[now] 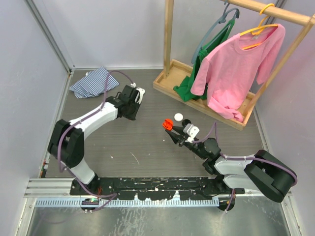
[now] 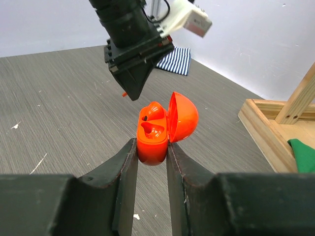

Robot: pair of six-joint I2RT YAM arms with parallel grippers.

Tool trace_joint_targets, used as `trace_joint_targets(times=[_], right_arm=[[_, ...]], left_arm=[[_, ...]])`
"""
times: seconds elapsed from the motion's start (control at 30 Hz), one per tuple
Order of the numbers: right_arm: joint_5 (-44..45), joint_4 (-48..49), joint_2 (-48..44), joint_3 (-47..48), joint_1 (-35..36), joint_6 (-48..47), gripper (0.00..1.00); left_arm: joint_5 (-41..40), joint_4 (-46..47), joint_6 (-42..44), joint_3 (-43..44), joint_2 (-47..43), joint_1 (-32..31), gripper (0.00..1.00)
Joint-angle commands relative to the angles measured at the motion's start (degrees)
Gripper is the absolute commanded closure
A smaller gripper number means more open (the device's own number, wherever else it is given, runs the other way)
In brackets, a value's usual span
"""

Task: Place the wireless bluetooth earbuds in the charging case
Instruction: Pick up the earbud from the center of the board, then place the earbud in the charging case.

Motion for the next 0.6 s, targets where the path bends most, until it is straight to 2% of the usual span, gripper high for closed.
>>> trace_joint_targets(times=[0.0,0.23,0.57], right_arm=[[-0.22,3.59,0.00,1.39,0.12,-0.35,0.99],[-0.48,3.64,0.11,1.45,0.09,-0.18,0.99],[-0.67,3.86,-0.03,1.34,0.13,0.01,0.99]], left_arm=[[-3.83,5.44,-7.69,-2.43,-7.19,-0.99,0.82],[-6.02,9.36,-14.76,-6.57,-16.11,-3.18,0.82],[-11.02,14.99,-19.36,-10.87,-26.49,-12.62,0.82]])
